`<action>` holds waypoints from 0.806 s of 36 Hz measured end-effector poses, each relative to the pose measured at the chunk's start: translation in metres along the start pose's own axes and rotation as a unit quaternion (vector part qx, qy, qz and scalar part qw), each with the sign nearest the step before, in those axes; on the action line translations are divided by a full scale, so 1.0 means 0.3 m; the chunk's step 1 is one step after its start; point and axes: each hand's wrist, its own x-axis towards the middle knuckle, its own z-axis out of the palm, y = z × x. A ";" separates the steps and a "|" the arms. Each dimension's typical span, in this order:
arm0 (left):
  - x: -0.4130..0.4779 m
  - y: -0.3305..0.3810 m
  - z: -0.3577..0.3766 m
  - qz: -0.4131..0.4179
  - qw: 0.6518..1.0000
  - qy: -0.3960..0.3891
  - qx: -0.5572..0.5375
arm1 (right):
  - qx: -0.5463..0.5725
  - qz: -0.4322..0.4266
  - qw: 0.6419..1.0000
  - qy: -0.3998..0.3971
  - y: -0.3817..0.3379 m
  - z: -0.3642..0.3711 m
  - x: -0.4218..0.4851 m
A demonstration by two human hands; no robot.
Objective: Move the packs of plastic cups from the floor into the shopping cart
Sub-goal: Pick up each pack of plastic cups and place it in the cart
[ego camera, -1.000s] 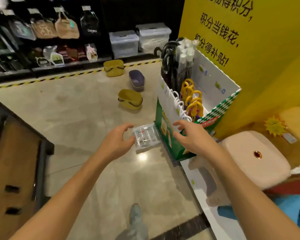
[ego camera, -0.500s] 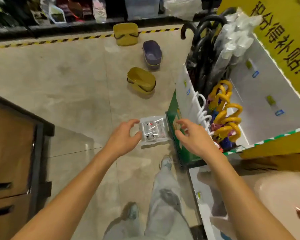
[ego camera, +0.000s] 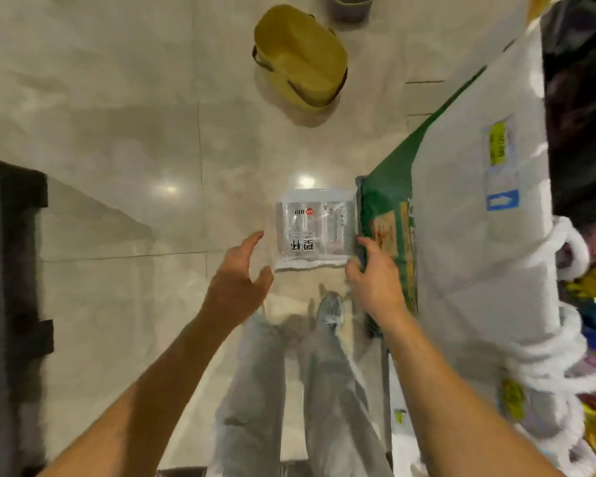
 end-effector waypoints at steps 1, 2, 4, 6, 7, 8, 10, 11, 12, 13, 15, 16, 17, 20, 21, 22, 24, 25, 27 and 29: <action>0.055 -0.043 0.044 0.000 1.000 -0.012 0.006 | 0.005 0.019 1.000 -0.002 0.041 0.047 0.059; 0.112 -0.089 0.085 0.003 1.000 -0.025 0.009 | 0.008 0.035 0.999 0.000 0.080 0.096 0.116; 0.211 -0.171 0.160 0.000 0.999 -0.034 0.005 | 0.008 0.059 0.998 0.005 0.137 0.177 0.210; 0.318 -0.260 0.246 -0.008 0.999 -0.033 0.006 | 0.011 0.084 0.996 0.017 0.198 0.269 0.318; 0.365 -0.299 0.281 -0.009 1.000 -0.029 0.007 | 0.022 0.089 0.996 0.017 0.222 0.308 0.370; 0.422 -0.348 0.330 -0.009 1.000 -0.028 0.007 | 0.032 0.094 0.995 0.016 0.257 0.357 0.433; 0.530 -0.449 0.430 -0.005 1.000 -0.027 -0.007 | 0.045 0.087 0.995 0.017 0.328 0.440 0.561; 0.582 -0.498 0.478 -0.003 0.999 -0.028 -0.017 | 0.049 0.079 0.996 0.019 0.358 0.474 0.626; 0.630 -0.548 0.526 -0.003 0.999 -0.033 -0.022 | 0.049 0.065 0.996 0.021 0.389 0.502 0.689; 0.674 -0.596 0.574 -0.002 0.999 -0.036 -0.029 | 0.045 0.049 0.998 0.022 0.424 0.528 0.753; 0.756 -0.685 0.660 -0.001 0.998 -0.042 -0.042 | 0.039 0.024 0.999 0.023 0.496 0.571 0.870; 0.792 -0.722 0.698 0.002 0.998 -0.044 -0.046 | 0.038 0.017 0.999 0.023 0.531 0.589 0.923; 0.826 -0.756 0.731 0.008 0.998 -0.044 -0.050 | 0.038 0.011 0.999 0.024 0.568 0.607 0.974; 0.908 -0.833 0.823 0.034 0.995 -0.056 -0.073 | 0.036 -0.001 0.999 0.006 0.652 0.634 1.081; 0.929 -0.852 0.848 0.039 0.993 -0.067 -0.091 | 0.038 -0.014 0.999 -0.008 0.671 0.639 1.102; 0.949 -0.868 0.870 0.045 0.990 -0.077 -0.107 | 0.036 -0.030 0.999 -0.025 0.683 0.643 1.117; 0.973 -0.890 0.906 0.060 0.986 -0.099 -0.116 | 0.021 -0.046 0.997 -0.054 0.706 0.656 1.137; 0.981 -0.897 0.922 0.066 0.985 -0.103 -0.119 | 0.017 -0.052 0.997 -0.058 0.714 0.662 1.145; 0.988 -0.904 0.945 0.075 0.986 -0.084 -0.126 | 0.019 -0.057 0.997 -0.048 0.721 0.675 1.155; 0.985 -0.905 0.949 0.091 0.989 -0.039 -0.107 | 0.019 -0.067 0.997 -0.035 0.719 0.678 1.149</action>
